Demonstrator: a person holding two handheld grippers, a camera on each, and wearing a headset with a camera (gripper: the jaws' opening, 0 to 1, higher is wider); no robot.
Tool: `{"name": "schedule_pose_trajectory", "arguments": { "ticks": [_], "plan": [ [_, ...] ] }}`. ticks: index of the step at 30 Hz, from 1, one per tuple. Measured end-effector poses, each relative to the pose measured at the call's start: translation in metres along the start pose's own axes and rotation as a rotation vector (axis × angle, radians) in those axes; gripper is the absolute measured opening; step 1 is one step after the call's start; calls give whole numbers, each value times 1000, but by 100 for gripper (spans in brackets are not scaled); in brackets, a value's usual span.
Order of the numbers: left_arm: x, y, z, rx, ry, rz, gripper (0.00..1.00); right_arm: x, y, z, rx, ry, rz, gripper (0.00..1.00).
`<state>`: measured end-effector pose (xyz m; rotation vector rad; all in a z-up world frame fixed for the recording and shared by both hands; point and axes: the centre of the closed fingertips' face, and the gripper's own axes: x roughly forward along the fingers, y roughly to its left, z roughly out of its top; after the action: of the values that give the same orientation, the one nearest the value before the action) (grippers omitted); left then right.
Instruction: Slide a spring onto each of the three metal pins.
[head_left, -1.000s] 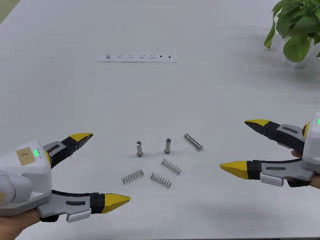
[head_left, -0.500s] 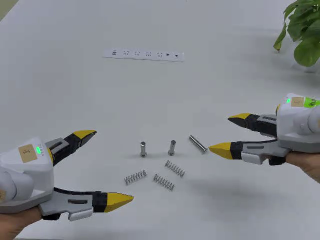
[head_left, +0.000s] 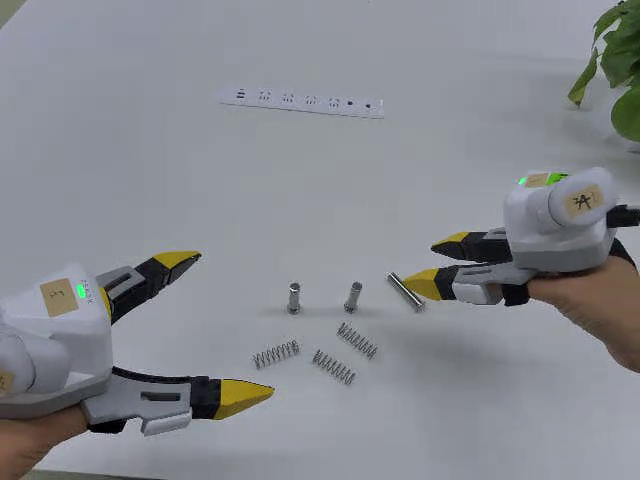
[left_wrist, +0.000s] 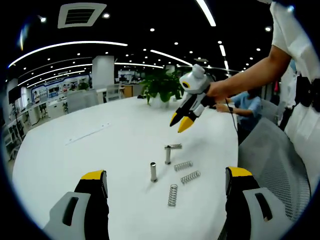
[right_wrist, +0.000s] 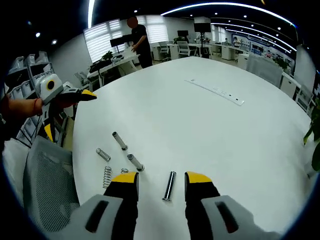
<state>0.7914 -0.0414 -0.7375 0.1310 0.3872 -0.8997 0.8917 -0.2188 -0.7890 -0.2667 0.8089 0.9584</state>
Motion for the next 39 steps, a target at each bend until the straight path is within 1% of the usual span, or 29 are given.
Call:
{"name": "schedule_pose_trajectory", "arguments": {
  "ticks": [2, 3, 4, 6, 7, 9, 11, 12, 14, 15, 17, 19, 21, 22, 25, 27, 29, 30, 33, 37, 39],
  "plan": [
    [0, 1, -1, -2, 1, 1, 100, 7, -3, 0, 6, 12, 3, 35],
    [0, 1, -1, -4, 0, 1, 100, 10, -3, -1, 3, 29, 0, 34],
    [0, 1, 0, -5, 1, 1, 100, 10, 0, -1, 0, 36, -1, 34],
    [0, 1, 0, -6, 2, 1, 100, 14, -1, -5, 1, 69, -3, 32],
    [1, 1, 0, -7, 2, 1, 100, 16, -2, -6, 4, 74, -3, 31],
    [1, 1, 1, -7, 3, 1, 100, 22, -4, -10, 19, 107, -2, 30],
    [1, 1, 1, -10, 1, 0, 100, 27, -6, -12, 19, 125, -4, 29],
    [1, 2, 1, -11, 0, 0, 100, 30, -6, -14, 28, 142, -5, 28],
    [1, 2, 2, -13, -1, 0, 100, 33, -6, -15, 24, 153, -2, 27],
    [2, 2, 2, -14, -2, -1, 100, 36, -6, -18, 27, 171, -2, 27],
    [2, 2, 2, -15, -3, -2, 100, 40, -7, -19, 24, 184, 1, 25],
    [3, 3, 2, -19, -5, -2, 100, 45, -11, -20, 27, 200, -5, 24],
    [3, 5, -1, -23, -6, -3, 100, 44, -9, -18, 29, 212, -9, 22],
    [3, 5, -1, -24, -7, -4, 100, 45, -11, -21, 34, 226, -17, 21],
    [4, 4, -1, -28, -9, -6, 100, 49, -13, -25, 39, 249, -18, 20],
    [4, 5, -1, -32, -11, -5, 100, 50, -14, -28, 39, 262, -22, 20],
    [4, 5, -2, -33, -12, -5, 100, 50, -14, -29, 40, 266, -23, 18],
    [4, 6, -3, -35, -14, -5, 100, 51, -14, -30, 49, 279, -22, 18],
    [3, 10, -6, -37, -14, -6, 100, 51, -13, -31, 57, 288, -23, 17],
    [4, 8, -5, -39, -13, -7, 100, 54, -13, -33, 73, 299, -23, 16],
    [4, 9, -8, -39, -12, -8, 100, 57, -14, -34, 75, 308, -23, 15]
  ]
}}
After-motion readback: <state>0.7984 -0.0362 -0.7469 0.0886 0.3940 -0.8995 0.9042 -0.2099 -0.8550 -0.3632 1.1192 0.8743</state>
